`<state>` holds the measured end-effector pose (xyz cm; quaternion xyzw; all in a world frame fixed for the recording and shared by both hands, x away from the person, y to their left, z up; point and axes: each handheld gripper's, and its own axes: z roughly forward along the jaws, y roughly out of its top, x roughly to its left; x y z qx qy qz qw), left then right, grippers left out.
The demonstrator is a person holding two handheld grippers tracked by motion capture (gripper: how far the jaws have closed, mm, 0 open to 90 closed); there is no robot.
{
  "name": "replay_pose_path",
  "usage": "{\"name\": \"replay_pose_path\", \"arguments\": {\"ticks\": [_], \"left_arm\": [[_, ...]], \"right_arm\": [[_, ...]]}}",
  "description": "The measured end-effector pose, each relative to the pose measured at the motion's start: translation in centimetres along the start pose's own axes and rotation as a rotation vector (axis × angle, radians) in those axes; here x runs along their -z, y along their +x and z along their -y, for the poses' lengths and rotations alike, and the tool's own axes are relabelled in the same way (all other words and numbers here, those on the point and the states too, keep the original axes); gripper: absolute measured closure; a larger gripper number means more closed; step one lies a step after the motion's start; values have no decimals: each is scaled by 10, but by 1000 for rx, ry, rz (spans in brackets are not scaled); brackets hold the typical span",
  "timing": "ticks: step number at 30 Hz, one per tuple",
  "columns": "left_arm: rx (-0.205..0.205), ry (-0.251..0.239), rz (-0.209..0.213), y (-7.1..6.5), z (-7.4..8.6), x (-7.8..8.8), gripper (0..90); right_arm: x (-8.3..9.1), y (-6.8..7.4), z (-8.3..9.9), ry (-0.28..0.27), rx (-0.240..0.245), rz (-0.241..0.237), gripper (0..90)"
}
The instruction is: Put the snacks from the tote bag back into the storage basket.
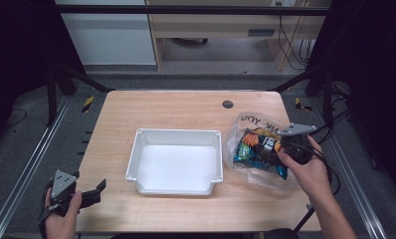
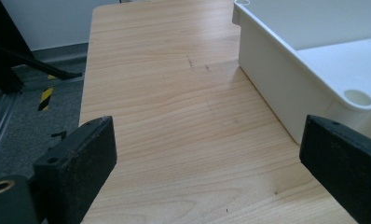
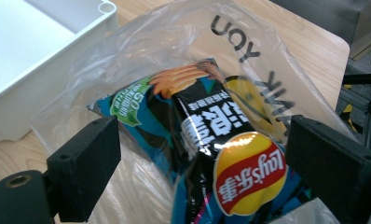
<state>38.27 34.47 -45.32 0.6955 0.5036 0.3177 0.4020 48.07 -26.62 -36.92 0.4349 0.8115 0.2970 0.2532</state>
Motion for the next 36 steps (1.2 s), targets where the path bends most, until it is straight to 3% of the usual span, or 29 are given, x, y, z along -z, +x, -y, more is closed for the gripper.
{"name": "replay_pose_path", "arguments": {"ticks": [6, 14, 17, 21, 24, 29, 30, 31, 36], "left_arm": [[33, 2, -9, 1, 5, 7, 32], [7, 23, 24, -4, 3, 1, 33], [5, 38, 31, -6, 4, -2, 33], [-8, 48, 40, -7, 4, -3, 33], [-8, 55, 46, -7, 4, -4, 33], [-18, 60, 47, -11, 5, -5, 33], [-23, 62, 48, -11, 4, -5, 33], [-25, 58, 49, -12, 4, -6, 33], [-35, 74, 57, -15, 3, -12, 33]], "right_arm": [[4, -6, -6, 11, 1, -44, 118], [8, -14, -23, 71, 52, -99, 117], [8, -16, -23, 97, 53, -93, 118], [8, -15, -22, 128, 67, -121, 114], [10, -15, -21, 145, 41, -132, 89], [18, -10, -24, 148, 81, -110, 99], [21, -10, -25, 151, 118, -99, 100], [21, -10, -25, 151, 118, -99, 100], [18, -20, -33, 160, 166, -56, 111]]}}
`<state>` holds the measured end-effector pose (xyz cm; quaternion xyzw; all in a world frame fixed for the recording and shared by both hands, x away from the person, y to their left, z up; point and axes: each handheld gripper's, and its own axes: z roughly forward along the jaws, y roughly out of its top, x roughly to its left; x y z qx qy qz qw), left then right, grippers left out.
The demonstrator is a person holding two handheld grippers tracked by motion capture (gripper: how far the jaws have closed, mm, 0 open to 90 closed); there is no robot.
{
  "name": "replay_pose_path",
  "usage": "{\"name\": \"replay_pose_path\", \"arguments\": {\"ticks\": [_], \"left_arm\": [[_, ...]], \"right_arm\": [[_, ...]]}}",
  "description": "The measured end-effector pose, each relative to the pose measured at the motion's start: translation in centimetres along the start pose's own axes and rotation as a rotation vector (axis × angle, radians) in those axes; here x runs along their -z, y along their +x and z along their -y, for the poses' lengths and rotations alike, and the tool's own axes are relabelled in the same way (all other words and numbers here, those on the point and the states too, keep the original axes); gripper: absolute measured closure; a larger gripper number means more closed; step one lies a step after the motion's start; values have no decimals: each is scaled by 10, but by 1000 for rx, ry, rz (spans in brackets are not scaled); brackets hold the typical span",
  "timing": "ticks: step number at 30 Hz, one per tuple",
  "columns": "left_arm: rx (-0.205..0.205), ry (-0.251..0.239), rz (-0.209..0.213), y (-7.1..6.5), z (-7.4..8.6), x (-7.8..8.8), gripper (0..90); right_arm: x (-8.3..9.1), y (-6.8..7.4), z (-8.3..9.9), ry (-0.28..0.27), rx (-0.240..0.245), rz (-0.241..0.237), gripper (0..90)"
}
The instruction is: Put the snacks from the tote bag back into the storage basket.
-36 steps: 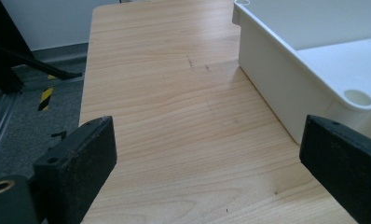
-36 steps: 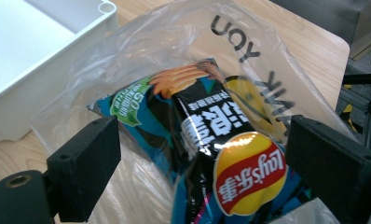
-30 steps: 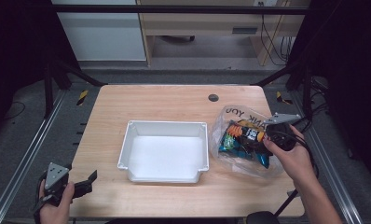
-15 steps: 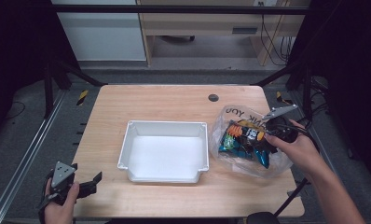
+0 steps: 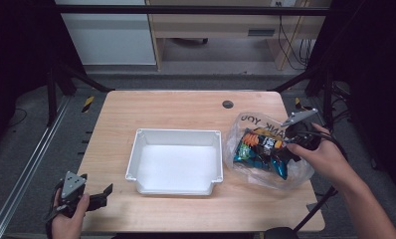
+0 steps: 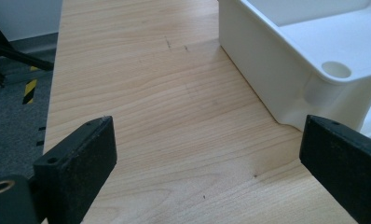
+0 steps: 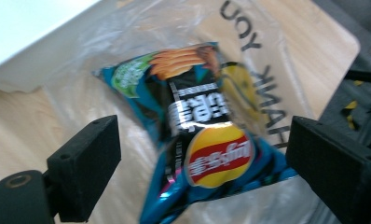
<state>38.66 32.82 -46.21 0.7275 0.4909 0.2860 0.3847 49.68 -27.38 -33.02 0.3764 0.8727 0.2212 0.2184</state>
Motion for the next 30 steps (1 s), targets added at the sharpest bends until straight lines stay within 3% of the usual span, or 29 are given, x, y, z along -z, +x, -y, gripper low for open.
{"name": "replay_pose_path", "arguments": {"ticks": [10, 16, 20, 26, 30], "left_arm": [[-45, 25, 21, -7, -1, -3, 33], [-73, 47, 34, -13, 0, -3, 33], [-96, 49, 37, -13, -1, -2, 33], [-92, 50, 35, -9, -2, -1, 33], [-93, 59, 40, -9, -1, -2, 33]], "right_arm": [[-21, -18, -18, 60, 122, 12, 123], [-34, -19, -13, 110, 183, 22, 126], [-31, -19, -8, 107, 156, 28, 123], [-23, -17, -7, 85, 132, 40, 108], [-21, -16, -6, 80, 128, 9, 78]]}}
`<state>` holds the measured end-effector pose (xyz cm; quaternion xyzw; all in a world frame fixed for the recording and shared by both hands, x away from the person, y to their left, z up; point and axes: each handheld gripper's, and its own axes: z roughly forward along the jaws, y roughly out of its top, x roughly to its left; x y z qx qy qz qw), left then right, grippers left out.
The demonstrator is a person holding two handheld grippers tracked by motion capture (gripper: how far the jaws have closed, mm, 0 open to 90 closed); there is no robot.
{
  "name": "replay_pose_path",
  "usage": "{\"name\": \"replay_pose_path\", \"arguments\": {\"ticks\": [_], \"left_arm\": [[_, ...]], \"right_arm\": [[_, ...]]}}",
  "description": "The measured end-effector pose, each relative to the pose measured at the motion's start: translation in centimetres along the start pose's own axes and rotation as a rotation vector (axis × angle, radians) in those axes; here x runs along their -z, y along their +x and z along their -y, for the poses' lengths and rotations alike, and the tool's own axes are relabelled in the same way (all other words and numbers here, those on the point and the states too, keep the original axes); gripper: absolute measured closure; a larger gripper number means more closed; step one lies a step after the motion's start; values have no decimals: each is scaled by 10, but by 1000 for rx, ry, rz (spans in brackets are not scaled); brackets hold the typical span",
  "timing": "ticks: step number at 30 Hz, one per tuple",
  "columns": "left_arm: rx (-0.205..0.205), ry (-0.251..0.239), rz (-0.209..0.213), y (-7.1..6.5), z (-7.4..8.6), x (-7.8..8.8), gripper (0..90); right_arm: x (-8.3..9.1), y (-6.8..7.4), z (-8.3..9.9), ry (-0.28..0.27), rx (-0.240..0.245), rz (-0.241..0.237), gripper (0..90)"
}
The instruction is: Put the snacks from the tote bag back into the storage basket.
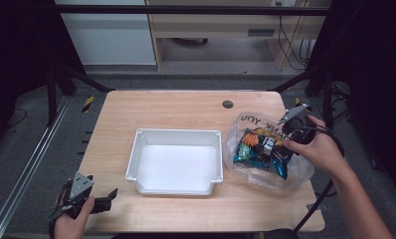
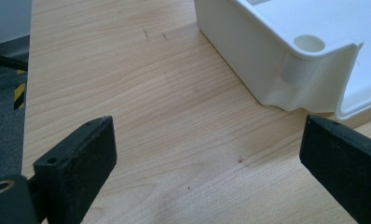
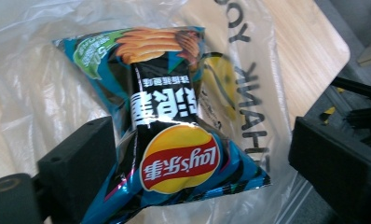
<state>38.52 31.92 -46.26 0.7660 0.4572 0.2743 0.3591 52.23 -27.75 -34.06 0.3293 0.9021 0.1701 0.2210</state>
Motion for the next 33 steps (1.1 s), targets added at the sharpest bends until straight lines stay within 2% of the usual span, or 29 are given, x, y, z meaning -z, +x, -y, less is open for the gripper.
{"name": "replay_pose_path", "arguments": {"ticks": [9, 14, 16, 24, 33], "left_arm": [[-4, 3, -5, -1, 0, -1, 33], [-2, 6, -8, -1, 1, -1, 33], [0, 4, -4, -1, 0, -1, 33], [-18, 8, 4, 1, -4, -7, 33], [0, 3, -17, 5, -3, -4, 33]], "right_arm": [[-5, 3, -3, 6, 2, -11, 75], [-13, 3, 0, 16, -31, -25, 68], [-14, 3, 1, 16, -27, -31, 66], [-14, 8, 5, 5, -31, -50, 73], [-28, 9, 1, 16, -24, -67, 66]]}}
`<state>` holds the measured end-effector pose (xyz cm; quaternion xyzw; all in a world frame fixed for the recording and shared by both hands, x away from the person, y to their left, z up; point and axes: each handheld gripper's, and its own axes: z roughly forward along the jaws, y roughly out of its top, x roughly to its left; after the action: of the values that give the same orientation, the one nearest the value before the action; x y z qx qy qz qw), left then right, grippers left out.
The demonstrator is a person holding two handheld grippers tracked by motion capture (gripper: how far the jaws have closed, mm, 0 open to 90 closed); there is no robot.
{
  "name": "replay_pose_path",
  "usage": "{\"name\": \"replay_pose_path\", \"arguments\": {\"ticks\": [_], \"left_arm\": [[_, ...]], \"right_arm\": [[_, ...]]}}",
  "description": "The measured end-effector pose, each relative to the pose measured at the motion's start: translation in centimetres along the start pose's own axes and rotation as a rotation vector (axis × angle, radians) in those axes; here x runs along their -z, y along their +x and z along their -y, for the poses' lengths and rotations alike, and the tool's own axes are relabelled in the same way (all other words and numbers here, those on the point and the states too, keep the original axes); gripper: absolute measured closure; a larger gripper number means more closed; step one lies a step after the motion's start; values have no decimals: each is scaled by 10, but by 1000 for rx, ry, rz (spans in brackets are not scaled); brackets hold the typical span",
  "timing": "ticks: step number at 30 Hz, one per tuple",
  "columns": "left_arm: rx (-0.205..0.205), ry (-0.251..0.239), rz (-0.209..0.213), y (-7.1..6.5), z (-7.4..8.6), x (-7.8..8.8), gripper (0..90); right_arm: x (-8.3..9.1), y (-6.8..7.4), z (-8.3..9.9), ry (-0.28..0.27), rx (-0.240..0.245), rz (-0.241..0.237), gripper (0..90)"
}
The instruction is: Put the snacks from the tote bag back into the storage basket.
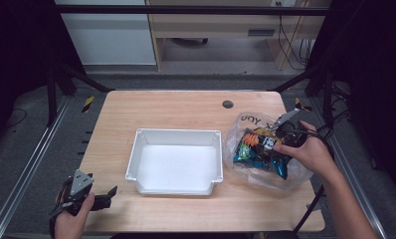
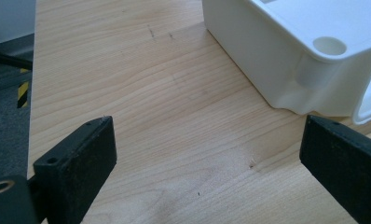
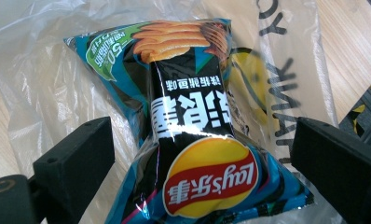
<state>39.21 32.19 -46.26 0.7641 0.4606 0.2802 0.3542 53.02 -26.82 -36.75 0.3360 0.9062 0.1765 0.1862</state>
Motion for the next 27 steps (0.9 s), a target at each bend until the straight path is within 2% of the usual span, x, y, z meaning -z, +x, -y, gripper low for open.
{"name": "replay_pose_path", "arguments": {"ticks": [11, 14, 18, 27], "left_arm": [[-20, 5, 7, -1, -1, -1, 33], [-18, -1, 12, -1, -2, -2, 32], [-38, 6, 12, -3, -3, -3, 32], [-53, 14, 11, -4, -4, -5, 32]], "right_arm": [[-10, 1, -9, 12, 25, -10, 63], [-17, -1, -10, 29, 33, -17, 61], [-30, -1, -14, 40, 54, -37, 65], [-50, 0, -14, 58, 49, -70, 78]]}}
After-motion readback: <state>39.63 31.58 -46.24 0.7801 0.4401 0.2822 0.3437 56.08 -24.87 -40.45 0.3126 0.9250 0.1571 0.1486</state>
